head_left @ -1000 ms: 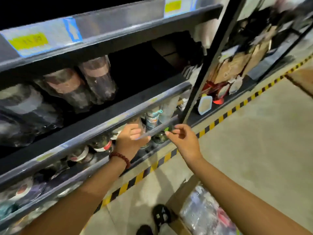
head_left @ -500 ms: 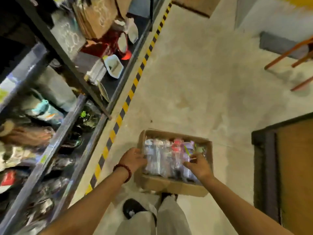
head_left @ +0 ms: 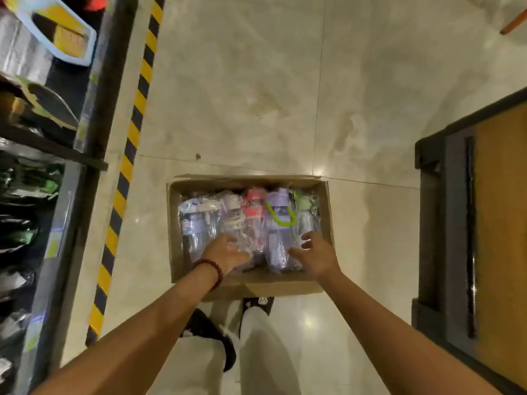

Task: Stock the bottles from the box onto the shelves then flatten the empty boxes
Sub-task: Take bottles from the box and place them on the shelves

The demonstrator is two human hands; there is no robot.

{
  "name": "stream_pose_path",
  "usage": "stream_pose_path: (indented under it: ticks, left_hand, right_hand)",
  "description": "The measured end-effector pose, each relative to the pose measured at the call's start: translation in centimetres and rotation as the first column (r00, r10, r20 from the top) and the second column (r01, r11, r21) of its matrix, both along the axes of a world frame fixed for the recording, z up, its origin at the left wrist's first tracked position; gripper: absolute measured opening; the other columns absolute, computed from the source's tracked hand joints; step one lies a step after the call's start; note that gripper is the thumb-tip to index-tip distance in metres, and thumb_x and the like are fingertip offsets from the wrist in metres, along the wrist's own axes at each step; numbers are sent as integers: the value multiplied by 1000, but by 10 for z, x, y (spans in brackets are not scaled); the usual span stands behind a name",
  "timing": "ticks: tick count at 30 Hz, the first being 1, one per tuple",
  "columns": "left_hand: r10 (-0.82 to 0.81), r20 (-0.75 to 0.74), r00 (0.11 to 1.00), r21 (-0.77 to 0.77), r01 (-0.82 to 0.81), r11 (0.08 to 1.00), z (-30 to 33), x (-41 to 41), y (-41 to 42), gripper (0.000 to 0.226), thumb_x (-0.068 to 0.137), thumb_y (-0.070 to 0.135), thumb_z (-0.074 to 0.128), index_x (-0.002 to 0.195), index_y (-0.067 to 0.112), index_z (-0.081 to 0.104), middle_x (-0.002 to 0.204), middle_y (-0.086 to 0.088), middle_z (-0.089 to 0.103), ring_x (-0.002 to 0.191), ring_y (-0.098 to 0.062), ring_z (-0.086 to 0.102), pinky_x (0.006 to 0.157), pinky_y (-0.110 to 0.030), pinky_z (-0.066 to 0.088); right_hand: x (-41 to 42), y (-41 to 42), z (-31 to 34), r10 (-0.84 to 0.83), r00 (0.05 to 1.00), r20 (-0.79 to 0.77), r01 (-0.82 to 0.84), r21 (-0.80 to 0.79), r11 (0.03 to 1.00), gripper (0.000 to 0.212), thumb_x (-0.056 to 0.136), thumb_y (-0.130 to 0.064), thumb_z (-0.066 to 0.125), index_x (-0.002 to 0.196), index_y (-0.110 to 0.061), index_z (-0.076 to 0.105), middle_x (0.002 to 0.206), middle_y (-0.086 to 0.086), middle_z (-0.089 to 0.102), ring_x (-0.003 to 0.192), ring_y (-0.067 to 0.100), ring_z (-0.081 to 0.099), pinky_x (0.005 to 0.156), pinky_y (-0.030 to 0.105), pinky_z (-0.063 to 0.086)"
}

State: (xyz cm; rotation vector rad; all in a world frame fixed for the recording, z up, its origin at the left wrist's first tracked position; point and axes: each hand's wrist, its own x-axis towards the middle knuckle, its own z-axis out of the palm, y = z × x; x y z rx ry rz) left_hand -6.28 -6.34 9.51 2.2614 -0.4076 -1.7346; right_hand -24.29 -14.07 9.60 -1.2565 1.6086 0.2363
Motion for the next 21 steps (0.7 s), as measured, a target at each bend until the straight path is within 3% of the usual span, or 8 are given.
stream_pose_path:
  ticks: [2,4,6,8,11,15,17,21]
  left_hand:
    - [27,-1,1000,-8,-27,1000,-29,-8,-9,54,82,13,69,131,12,44,129,-6,50,96,-14,48,54,-11,36]
    - [49,8,999,0,-49,999,-62,-12,-15,56,82,13,69,132,15,43,125,-4,51,95,-14,52,57,-14,41]
    - [110,2,994,17,-110,994,-97,-13,-20,59,81,12,70,133,16,42,122,-2,51,104,-20,56,73,-25,51]
    - [140,4,990,10,-140,990,-132,-15,-23,66,79,11,72,136,15,39,132,-6,48,118,-27,51,95,-37,47]
    - [161,20,987,-25,-160,987,-183,-21,-27,71,79,12,72,140,16,36,139,-8,44,123,-27,48,103,-40,42]
    - [158,105,982,-87,-149,985,-227,-35,-38,51,80,19,71,127,22,48,112,11,53,94,-9,51,77,-19,42]
    - [169,203,965,-118,-147,982,-239,-40,-42,44,76,27,75,114,23,52,92,15,50,84,-8,49,70,-17,38]
    - [119,343,932,-198,-52,979,-250,-49,-40,44,71,39,77,98,23,46,78,20,43,80,-11,51,58,-18,35]
  right_hand:
    - [-6,-7,-29,18,1000,-9,-17,12,1000,50,82,-28,71,122,-7,49,117,12,59,101,26,59,87,40,51]
    - [-10,-11,-60,15,1000,-11,-15,15,1000,56,82,-27,71,127,-6,46,123,14,56,109,30,57,91,42,49]
    - [-12,-11,-96,1,1000,1,-1,8,1000,61,80,-27,73,129,-6,42,126,17,54,111,31,55,93,45,48]
    - [-11,-9,-133,0,1000,4,0,7,1000,80,76,-32,76,139,-8,33,136,17,47,120,32,50,99,45,45]
    - [-6,-4,-184,21,1000,-4,-21,-7,1000,106,71,-41,79,150,-17,12,148,13,34,133,33,37,106,47,38]
    - [0,3,-227,18,999,33,-15,-91,996,116,59,-49,81,147,-28,9,139,9,44,126,35,44,96,51,45]
    - [2,5,-238,-4,998,56,12,-156,988,120,51,-54,80,145,-31,9,135,7,46,123,32,46,92,50,48]
    - [1,5,-240,-46,984,174,84,-219,972,109,56,-47,81,143,-29,17,126,-2,54,112,20,55,91,39,50]
